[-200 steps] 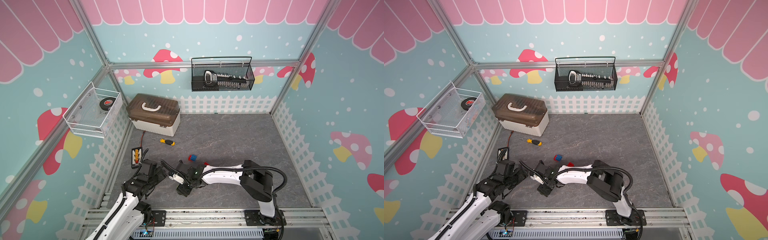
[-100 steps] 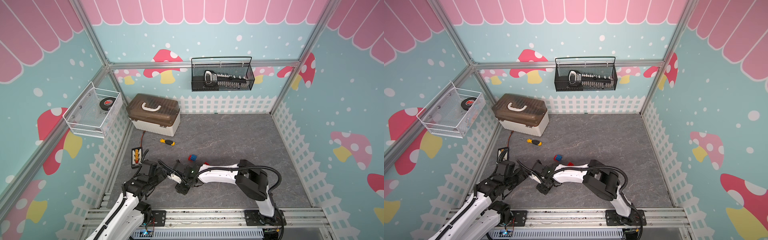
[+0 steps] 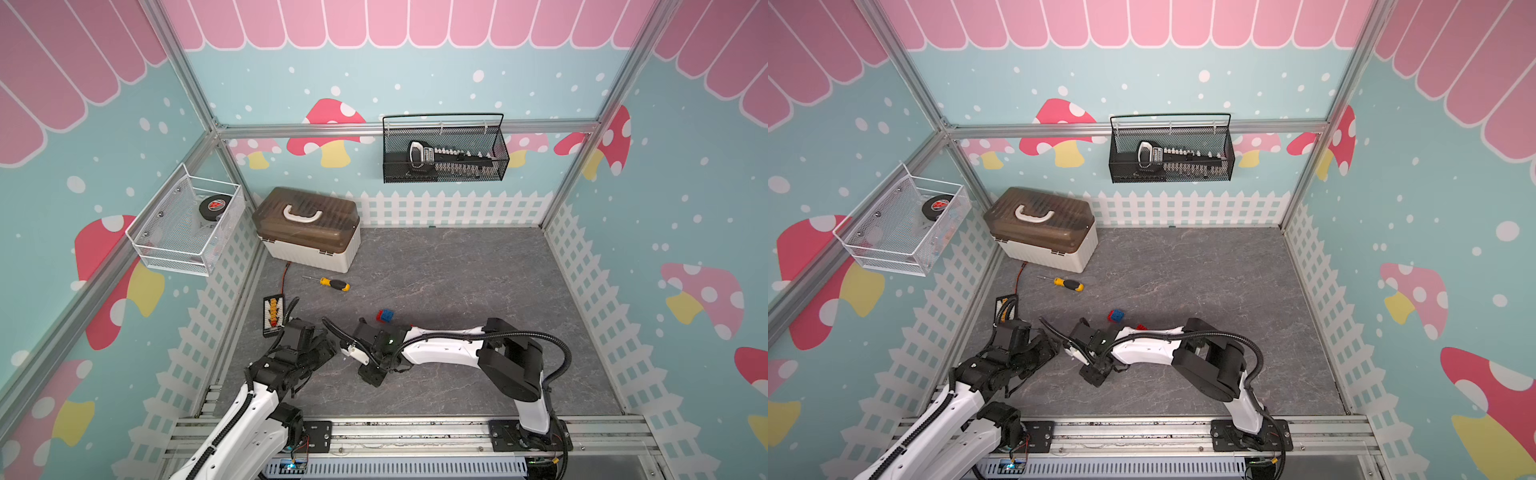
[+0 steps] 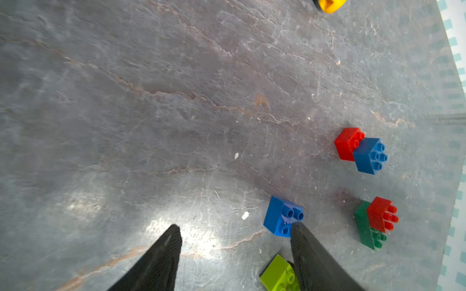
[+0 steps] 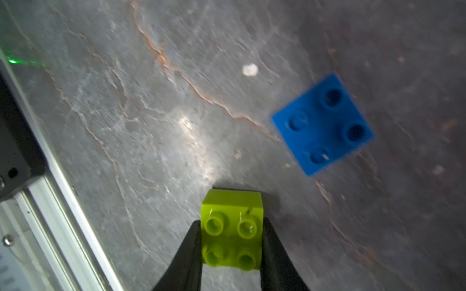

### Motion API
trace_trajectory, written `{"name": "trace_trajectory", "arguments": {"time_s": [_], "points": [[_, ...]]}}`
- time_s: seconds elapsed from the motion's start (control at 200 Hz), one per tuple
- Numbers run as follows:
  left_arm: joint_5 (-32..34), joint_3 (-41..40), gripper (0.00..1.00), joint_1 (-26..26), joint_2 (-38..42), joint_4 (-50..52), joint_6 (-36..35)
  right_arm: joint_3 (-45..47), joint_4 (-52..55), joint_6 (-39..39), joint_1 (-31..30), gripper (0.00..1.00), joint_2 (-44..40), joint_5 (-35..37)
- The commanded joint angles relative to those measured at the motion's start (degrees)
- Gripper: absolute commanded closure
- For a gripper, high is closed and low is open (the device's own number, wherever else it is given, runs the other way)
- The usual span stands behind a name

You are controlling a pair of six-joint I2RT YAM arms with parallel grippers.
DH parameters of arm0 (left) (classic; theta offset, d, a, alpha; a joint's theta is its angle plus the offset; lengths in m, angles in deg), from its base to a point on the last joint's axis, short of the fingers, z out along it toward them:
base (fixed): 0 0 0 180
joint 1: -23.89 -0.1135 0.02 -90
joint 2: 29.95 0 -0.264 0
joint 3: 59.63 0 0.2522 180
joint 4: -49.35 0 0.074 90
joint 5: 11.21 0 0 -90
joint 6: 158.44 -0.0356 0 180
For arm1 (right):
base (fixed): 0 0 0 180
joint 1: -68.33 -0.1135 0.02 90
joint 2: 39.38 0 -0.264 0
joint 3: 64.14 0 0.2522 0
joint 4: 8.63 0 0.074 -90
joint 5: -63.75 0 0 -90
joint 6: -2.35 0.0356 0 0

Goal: Assemble the letter y with lego
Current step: Pick up the lego brick from the center of the board, then assemble the lego brick with the lego brick.

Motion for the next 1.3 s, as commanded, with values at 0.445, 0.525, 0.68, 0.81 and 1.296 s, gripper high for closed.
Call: {"name": "trace_trajectory", "arguments": {"time_s": [0.445, 0.525, 0.68, 0.81, 1.296], "points": [[-6.98, 5.20, 0.30, 20.36, -13.49, -15.99, -6.47, 17.75, 7.33, -11.89, 15.24, 0.74, -29.56, 7.24], [-7.51, 6.56, 0.30, 22.75, -16.52, -17.89, -7.57, 19.23, 8.23, -13.44, 17.85, 0.74, -30.99, 6.67], [-7.39, 9.78, 0.30, 26.14, -21.97, -18.98, -9.95, 20.11, 8.17, -16.21, 20.41, 0.74, -30.79, 9.58], [-8.13, 10.79, 0.30, 27.09, -24.30, -20.04, -11.06, 20.25, 7.85, -16.77, 22.14, 0.73, -29.01, 7.98], [-6.51, 8.49, 0.30, 27.10, -24.31, -21.41, -12.45, 21.77, 4.85, -17.44, 22.47, 0.73, -23.73, 4.20]]}}
